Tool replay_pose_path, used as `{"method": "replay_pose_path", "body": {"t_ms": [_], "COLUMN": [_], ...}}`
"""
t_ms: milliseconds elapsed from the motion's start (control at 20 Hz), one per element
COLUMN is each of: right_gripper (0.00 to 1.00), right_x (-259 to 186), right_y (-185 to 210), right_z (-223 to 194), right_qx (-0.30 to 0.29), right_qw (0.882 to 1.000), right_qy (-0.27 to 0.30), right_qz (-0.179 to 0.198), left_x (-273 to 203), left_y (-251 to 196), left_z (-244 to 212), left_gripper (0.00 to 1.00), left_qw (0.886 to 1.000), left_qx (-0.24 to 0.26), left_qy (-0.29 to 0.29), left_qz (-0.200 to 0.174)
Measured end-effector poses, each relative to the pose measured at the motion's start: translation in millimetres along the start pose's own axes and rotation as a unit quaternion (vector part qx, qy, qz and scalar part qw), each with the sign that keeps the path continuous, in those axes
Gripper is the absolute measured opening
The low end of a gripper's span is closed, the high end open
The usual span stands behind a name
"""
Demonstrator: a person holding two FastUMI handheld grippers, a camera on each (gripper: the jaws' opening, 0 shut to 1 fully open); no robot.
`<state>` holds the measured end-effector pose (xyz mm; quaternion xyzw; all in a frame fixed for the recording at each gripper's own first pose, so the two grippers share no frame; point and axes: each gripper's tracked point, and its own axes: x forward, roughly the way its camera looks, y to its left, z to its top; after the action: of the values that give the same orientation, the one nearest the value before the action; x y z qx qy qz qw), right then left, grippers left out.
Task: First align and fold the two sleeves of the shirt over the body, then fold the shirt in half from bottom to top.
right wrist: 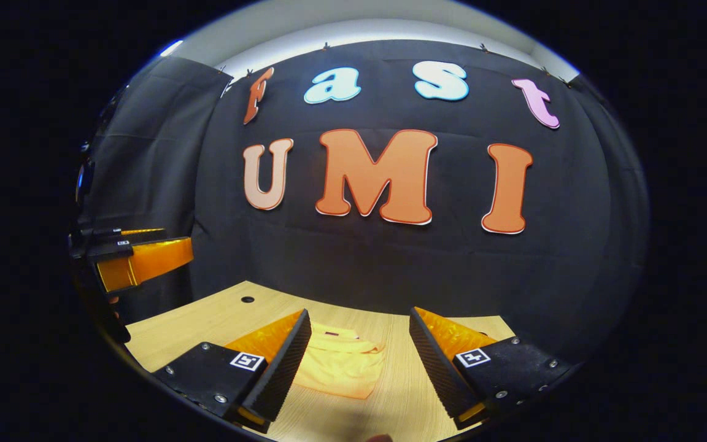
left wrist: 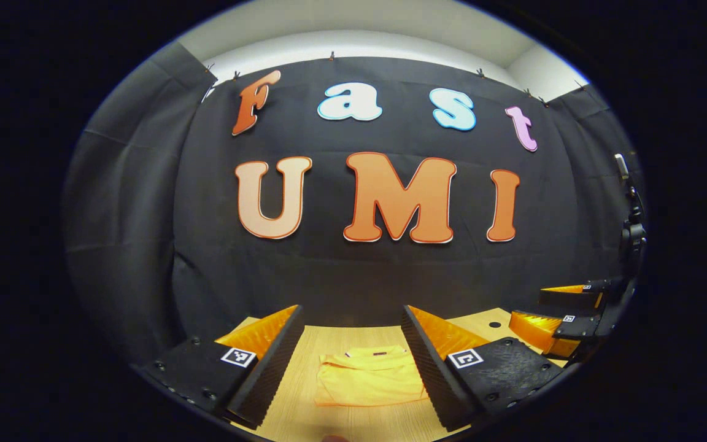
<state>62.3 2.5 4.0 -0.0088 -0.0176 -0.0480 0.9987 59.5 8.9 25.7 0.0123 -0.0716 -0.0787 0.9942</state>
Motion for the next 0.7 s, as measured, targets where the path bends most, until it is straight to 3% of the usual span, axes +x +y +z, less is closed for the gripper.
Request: {"method": "replay_pose_path", "body": {"t_ms": [400,700], "right_gripper": [0.99,0.99], "right_x": [-41.9,-60.0], "right_y": [-6.5,-4.4], "right_z": [11.5,-16.6], "right_qx": [-0.015,-0.025], "right_qw": [0.999,0.999], "right_qy": [-0.05,-0.025], "right_qz": [-0.005,0.006], "left_x": [-52.2,-66.1], "left_y": [-16.4,-22.4], "left_z": [-14.9,-33.3], "left_gripper": [0.98,0.98], "left_qw": [1.0,1.0], "left_qx": [0.002,0.015], "left_qy": [0.0,0.02], "left_qz": [0.004,0.006]}}
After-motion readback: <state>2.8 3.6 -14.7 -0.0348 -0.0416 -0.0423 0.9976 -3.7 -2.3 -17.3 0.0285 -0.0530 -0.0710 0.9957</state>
